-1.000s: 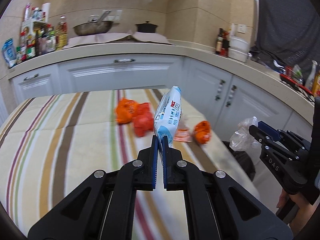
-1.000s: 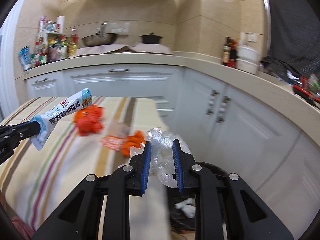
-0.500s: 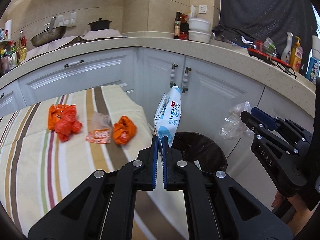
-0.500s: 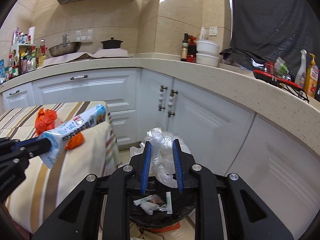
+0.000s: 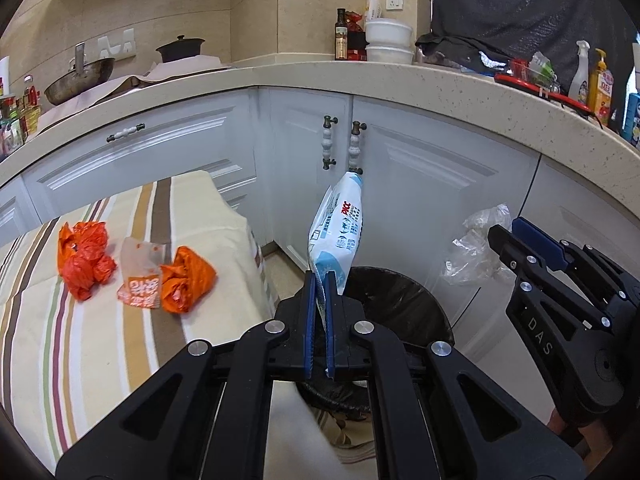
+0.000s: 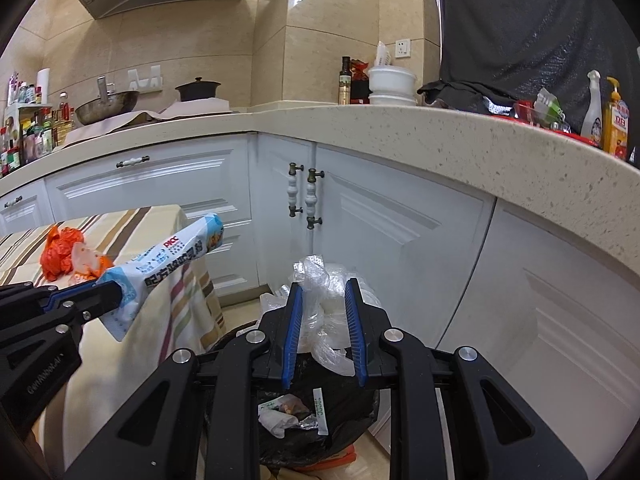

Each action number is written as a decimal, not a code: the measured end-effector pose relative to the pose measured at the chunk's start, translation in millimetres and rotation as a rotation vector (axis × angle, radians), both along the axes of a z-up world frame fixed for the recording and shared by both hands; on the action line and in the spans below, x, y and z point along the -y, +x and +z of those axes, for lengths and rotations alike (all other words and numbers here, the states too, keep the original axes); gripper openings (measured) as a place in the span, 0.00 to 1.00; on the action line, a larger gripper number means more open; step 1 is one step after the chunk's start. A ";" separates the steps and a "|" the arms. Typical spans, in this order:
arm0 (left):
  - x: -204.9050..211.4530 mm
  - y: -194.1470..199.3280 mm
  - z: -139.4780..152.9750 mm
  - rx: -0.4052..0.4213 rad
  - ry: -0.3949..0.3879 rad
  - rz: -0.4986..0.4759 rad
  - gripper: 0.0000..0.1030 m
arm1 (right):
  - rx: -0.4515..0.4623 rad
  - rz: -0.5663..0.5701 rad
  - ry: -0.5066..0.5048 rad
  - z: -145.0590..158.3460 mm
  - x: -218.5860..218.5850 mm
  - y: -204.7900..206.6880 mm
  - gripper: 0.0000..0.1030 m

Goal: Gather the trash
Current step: 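Carry the tube and clear plastic bag over the bin with both grippers, then open both grippers to drop the tube and clear bag into the bin, then grasp the crumpled orange bag with the right gripper while the left grasps the orange-print clear bag, then carry the orange bag and orange-print bag over the bin with both grippers, then open both grippers to drop the two bags into the bin, then grasp the red plastic bag with the right gripper while the left grasps the orange bag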

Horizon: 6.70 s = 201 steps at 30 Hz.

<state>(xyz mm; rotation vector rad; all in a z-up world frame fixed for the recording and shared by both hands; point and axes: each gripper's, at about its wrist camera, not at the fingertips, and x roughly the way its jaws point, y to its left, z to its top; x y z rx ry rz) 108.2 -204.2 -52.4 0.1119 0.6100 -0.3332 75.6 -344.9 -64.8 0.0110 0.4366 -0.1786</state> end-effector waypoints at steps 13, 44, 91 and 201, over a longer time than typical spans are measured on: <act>15.4 29.5 -21.5 -0.070 0.035 0.023 0.43 | -0.040 -0.019 0.052 -27.7 16.3 26.9 0.45; -238.5 0.9 17.0 0.020 0.010 0.489 0.56 | -0.052 0.308 0.053 23.3 -161.3 62.1 0.54; -161.6 60.3 2.1 -0.070 -0.020 0.296 0.58 | -0.155 0.246 0.034 2.8 -127.7 72.1 0.45; -267.6 33.7 18.3 0.022 0.076 0.548 0.63 | -0.118 0.412 0.076 19.9 -217.7 103.3 0.63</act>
